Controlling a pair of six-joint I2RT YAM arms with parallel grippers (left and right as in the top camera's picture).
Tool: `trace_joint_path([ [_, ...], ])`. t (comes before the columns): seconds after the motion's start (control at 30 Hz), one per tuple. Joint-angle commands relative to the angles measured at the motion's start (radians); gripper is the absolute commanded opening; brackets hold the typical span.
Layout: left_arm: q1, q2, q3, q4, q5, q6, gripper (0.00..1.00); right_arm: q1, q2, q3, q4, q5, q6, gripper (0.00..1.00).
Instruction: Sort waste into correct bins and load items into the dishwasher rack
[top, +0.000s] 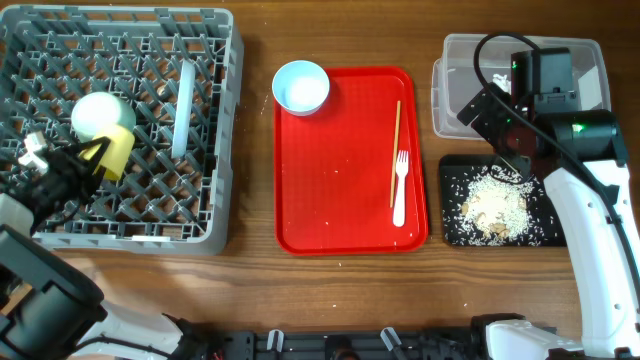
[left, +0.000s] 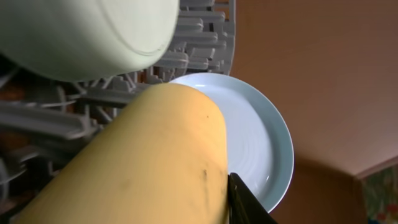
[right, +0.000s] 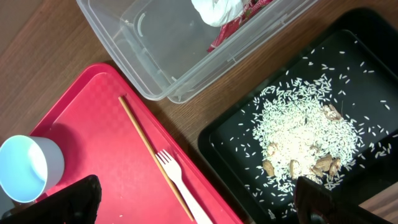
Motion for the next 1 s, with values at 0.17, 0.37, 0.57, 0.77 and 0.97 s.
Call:
trace_joint_path([
  [0.17,0.118,0.008,-0.025,-0.07,-0.344,0.021,0.32,-0.001,0.002,0.006,0.0,0.017,-0.005,1.0],
  [0.37,0.142,-0.03,-0.01,-0.123,-0.378,0.02,0.25,-0.001,0.002,0.006,0.0,0.017,-0.005,1.0],
  [0.57,0.149,-0.198,0.163,-0.314,-0.536,0.019,0.13,-0.001,0.002,0.006,0.0,0.017,-0.005,1.0],
  [0.77,-0.001,-0.331,0.232,-0.327,-0.514,-0.065,0.06,-0.001,0.002,0.006,0.0,0.017,-0.005,1.0],
  [0.97,-0.382,-0.329,0.231,-0.332,-0.914,-0.064,0.04,-0.001,0.002,0.006,0.0,0.017,-0.005,1.0],
])
